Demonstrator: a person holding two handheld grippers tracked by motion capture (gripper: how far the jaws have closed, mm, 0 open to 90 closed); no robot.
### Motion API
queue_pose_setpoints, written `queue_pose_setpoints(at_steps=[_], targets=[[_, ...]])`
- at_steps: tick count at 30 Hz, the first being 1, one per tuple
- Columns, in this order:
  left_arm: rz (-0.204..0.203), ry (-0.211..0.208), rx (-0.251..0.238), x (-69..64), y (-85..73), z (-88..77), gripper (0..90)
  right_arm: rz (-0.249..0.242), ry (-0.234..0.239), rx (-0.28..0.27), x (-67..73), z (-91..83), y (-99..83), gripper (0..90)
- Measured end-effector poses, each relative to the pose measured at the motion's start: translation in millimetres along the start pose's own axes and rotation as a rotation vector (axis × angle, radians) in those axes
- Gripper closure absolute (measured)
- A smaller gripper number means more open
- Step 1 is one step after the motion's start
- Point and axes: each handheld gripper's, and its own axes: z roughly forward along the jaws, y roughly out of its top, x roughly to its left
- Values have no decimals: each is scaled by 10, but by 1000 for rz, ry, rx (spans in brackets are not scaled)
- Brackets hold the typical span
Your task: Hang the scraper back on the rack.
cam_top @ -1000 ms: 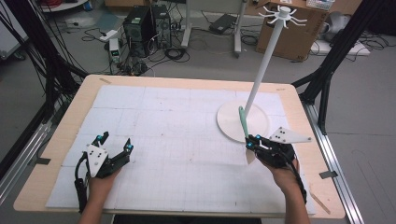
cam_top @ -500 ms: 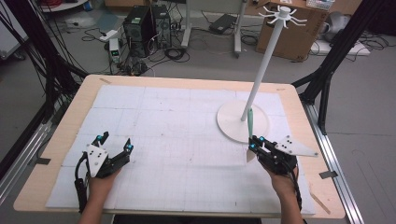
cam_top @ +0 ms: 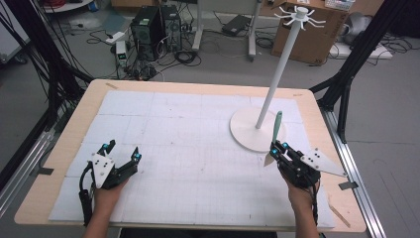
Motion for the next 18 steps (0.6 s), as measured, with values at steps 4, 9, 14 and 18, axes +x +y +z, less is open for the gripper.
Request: queue_pose_setpoints(at_steps=[4,9,14,18], targets=[[1,0,0,1,0,0,226,19,-53,-21,-22,-33,-8,808],[0,0,0,0,0,0,226,40,-118,-66,-69,-96,-25,808],[0,1,0,0,0,0,226,51,-157,-92,-91,-139,-39,808],[1,1,0,1,0,-1,226,38,-173,-112,-88,-156,-43,808]])
